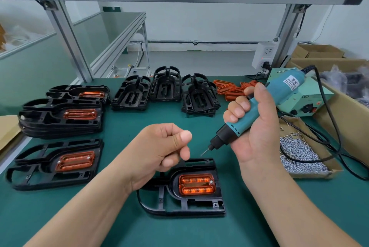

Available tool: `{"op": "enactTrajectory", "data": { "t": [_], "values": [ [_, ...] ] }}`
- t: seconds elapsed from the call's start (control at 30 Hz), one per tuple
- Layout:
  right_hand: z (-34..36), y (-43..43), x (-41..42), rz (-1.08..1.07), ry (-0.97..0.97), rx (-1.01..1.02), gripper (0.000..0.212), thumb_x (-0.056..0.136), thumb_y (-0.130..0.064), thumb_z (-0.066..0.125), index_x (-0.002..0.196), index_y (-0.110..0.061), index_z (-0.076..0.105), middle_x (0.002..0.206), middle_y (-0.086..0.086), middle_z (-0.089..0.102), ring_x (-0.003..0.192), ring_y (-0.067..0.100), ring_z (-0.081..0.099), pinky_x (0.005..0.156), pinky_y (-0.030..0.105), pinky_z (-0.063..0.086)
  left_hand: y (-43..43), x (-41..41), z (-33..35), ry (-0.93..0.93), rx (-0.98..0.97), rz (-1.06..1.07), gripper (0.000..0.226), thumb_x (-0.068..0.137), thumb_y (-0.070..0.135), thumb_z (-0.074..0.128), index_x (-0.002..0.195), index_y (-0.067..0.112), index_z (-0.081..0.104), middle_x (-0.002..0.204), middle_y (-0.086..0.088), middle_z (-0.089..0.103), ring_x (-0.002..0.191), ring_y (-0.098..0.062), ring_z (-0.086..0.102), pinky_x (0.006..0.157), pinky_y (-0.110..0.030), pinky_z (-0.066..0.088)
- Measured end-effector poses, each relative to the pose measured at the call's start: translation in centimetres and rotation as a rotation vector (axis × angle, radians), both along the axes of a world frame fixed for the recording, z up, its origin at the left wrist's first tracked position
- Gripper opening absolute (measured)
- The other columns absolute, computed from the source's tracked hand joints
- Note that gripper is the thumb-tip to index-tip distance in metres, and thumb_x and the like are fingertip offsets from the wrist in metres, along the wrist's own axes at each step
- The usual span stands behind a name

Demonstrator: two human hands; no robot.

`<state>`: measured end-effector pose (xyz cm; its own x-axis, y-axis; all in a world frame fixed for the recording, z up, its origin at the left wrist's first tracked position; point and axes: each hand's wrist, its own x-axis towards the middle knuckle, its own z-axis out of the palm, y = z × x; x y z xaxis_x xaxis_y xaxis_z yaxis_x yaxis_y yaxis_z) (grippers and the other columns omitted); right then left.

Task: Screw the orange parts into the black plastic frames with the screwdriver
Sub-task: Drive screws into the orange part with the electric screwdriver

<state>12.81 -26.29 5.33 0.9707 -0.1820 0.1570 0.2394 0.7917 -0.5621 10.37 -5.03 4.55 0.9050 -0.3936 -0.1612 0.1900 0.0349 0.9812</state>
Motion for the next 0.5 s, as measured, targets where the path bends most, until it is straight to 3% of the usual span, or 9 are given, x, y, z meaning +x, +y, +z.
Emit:
{"op": "enactTrajectory", "data": {
  "t": [0.13, 0.23, 0.37, 0.5],
  "values": [
    [0.29, -0.02, -0.09, -0.009, -0.016, 0.016, 0.02, 0.103, -0.031, 0.06, 0.09, -0.017, 0.058, 0.069, -0.005, 0.044, 0.056, 0.008, 0.045, 0.052, 0.021, 0.044, 0.0, -0.07, -0.08, -0.023, 0.03, 0.007, 0.025, 0.09, 0.035, 0.081, 0.084, 0.013, 0.072, 0.074, -0.01, 0.068, 0.047, -0.01, 0.036, 0.044, -0.018, 0.027],
    [0.41, -0.18, -0.2, -0.009, -0.045, 0.031, 0.02, 0.103, -0.033, 0.06, 0.091, -0.017, 0.057, 0.07, -0.006, 0.044, 0.058, 0.008, 0.044, 0.054, 0.021, 0.043, 0.1, -0.27, -0.02, -0.037, 0.071, -0.081, 0.014, 0.097, 0.026, 0.073, 0.098, 0.015, 0.081, 0.089, -0.008, 0.075, 0.054, -0.009, 0.04, 0.047, -0.016, 0.032],
    [0.55, -0.25, -0.17, -0.005, -0.063, 0.049, 0.02, 0.102, -0.034, 0.061, 0.092, -0.017, 0.056, 0.07, -0.006, 0.043, 0.058, 0.007, 0.043, 0.055, 0.021, 0.042, 0.12, -0.6, -0.03, -0.094, 0.214, -0.17, 0.027, 0.105, 0.01, 0.06, 0.112, 0.027, 0.079, 0.109, -0.005, 0.08, 0.056, -0.007, 0.04, 0.05, -0.016, 0.034],
    [0.66, -0.18, -0.23, -0.003, -0.061, 0.044, 0.02, 0.101, -0.035, 0.063, 0.092, -0.017, 0.057, 0.07, -0.006, 0.044, 0.058, 0.007, 0.044, 0.055, 0.021, 0.042, -0.1, -0.85, 0.17, -0.127, 0.247, -0.22, 0.023, 0.106, 0.01, 0.058, 0.118, 0.023, 0.072, 0.11, -0.003, 0.08, 0.053, -0.008, 0.038, 0.049, -0.015, 0.034]
  ]
}}
